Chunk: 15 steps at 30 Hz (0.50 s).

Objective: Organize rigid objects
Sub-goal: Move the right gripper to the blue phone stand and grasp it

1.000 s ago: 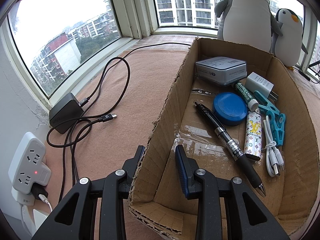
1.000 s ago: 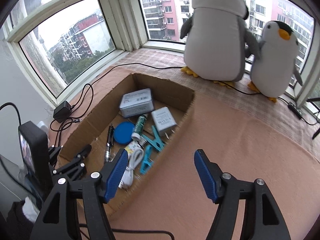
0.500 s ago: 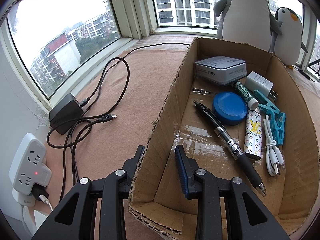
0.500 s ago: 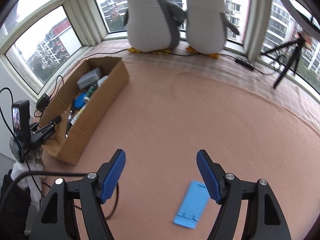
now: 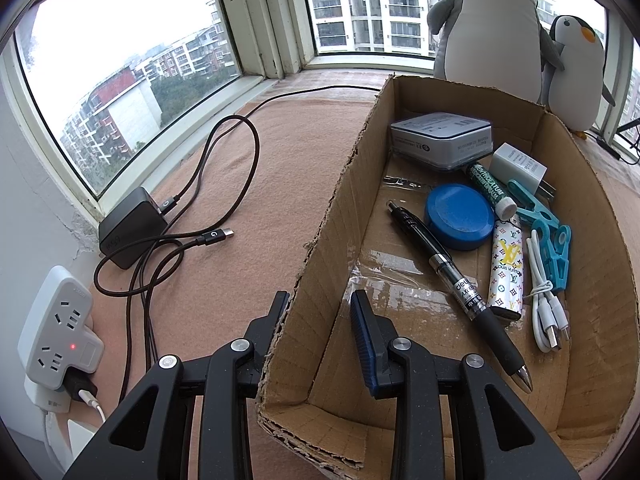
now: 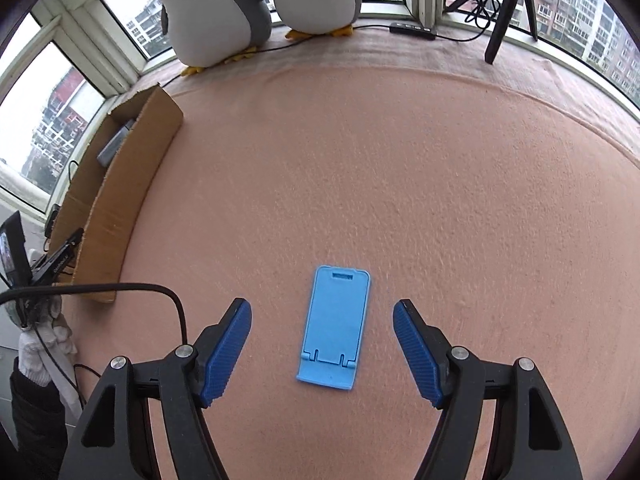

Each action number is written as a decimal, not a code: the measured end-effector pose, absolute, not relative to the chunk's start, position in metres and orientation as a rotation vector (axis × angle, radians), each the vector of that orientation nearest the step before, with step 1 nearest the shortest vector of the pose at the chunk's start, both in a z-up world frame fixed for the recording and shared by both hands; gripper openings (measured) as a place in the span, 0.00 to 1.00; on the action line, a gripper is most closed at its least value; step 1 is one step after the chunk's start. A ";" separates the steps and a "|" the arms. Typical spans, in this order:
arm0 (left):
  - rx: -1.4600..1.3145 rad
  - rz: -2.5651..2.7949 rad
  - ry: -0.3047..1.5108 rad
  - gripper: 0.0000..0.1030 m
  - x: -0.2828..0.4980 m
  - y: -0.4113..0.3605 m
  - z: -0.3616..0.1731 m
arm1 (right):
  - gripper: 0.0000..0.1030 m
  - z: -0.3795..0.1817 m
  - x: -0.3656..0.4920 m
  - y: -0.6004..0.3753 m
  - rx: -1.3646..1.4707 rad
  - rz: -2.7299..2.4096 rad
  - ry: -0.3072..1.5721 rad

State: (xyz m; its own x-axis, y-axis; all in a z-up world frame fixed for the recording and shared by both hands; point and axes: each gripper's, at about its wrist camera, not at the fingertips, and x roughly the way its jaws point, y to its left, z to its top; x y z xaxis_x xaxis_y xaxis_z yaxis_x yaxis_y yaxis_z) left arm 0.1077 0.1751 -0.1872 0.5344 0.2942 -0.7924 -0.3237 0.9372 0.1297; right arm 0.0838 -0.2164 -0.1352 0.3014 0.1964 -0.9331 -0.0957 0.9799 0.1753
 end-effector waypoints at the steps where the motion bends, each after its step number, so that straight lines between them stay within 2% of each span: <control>1: -0.034 0.368 0.937 0.32 0.108 0.175 -0.187 | 0.68 -0.138 0.083 -0.216 0.093 0.183 1.255; 4: -0.034 0.368 0.937 0.32 0.108 0.175 -0.187 | 0.67 -0.145 0.082 -0.213 0.111 0.164 1.273; 15: -0.035 0.369 0.936 0.32 0.108 0.175 -0.187 | 0.55 -0.163 0.081 -0.201 0.061 0.094 1.319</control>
State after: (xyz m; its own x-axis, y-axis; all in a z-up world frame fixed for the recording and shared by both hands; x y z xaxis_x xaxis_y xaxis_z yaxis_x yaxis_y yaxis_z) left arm 0.1078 0.1747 -0.1874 0.5348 0.2946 -0.7920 -0.3249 0.9369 0.1291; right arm 0.0811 -0.2010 -0.1632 0.2466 0.1030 -0.9636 -0.0341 0.9946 0.0976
